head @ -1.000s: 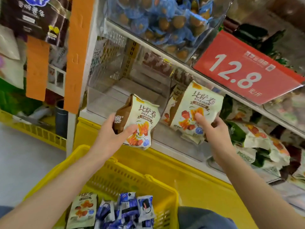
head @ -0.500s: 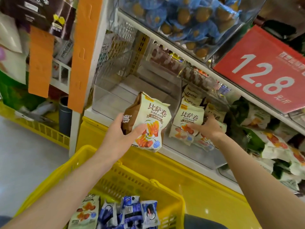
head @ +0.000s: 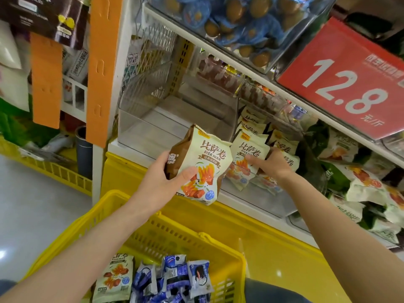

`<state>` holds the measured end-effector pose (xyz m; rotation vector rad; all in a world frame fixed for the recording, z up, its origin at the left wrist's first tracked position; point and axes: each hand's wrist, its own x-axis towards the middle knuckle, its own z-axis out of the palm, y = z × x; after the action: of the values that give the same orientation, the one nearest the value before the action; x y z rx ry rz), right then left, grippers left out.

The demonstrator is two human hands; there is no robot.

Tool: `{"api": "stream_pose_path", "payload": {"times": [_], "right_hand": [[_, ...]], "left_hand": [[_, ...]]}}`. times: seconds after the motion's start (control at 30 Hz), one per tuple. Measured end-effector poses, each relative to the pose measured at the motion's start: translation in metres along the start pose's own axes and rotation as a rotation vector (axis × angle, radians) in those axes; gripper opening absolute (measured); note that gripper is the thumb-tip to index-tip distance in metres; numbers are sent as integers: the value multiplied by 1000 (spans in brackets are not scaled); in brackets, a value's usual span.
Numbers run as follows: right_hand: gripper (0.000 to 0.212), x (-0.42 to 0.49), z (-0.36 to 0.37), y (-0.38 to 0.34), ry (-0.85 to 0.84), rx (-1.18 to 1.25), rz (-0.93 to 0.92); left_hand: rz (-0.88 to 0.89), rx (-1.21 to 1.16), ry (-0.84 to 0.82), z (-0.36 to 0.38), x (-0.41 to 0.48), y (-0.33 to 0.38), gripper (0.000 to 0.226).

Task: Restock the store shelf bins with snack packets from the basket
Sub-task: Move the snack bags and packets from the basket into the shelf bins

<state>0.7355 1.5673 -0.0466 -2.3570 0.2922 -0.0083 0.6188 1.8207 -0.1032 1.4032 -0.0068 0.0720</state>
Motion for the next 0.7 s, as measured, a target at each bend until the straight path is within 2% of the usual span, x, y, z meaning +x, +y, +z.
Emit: {"api": "stream_pose_path", "payload": {"times": [0.07,0.13,0.17,0.2,0.27,0.33,0.37,0.43,0.5,0.6,0.7], "right_hand": [[78,-13,0,-8,130,-18,-35],[71,-38,2,-14,324,-63,-217],[63,-54,2,-17,355,-69,-329],[57,-68,2,-20,300,-68,-413],[55,-95,2,-23,3,-87,-489],[68,-120,2,-25,-266,-185,-517],[76,-129,2,-25,-325,-251,-547],[89,-142,1,-22,-352,-383,-612],[97,-148,-5,-14,-342,-402,-624],[72,-151,-27,-3,-236,-288,-612],[60,-148,-62,3,2,-295,-596]], "left_hand": [[-7,8,-26,-1,-2,-1,41],[-11,11,-49,-2,-5,-1,42],[-14,17,-61,-2,-7,-1,43],[-17,23,-79,-2,-10,-1,44],[-14,22,-140,0,-18,-3,44],[9,30,-222,5,-28,-5,44],[23,40,-256,9,-34,-5,45],[64,78,-303,18,-44,-6,46],[108,130,-320,30,-49,-2,46],[206,258,-308,51,-41,10,44],[292,455,-338,78,-19,31,48]]}}
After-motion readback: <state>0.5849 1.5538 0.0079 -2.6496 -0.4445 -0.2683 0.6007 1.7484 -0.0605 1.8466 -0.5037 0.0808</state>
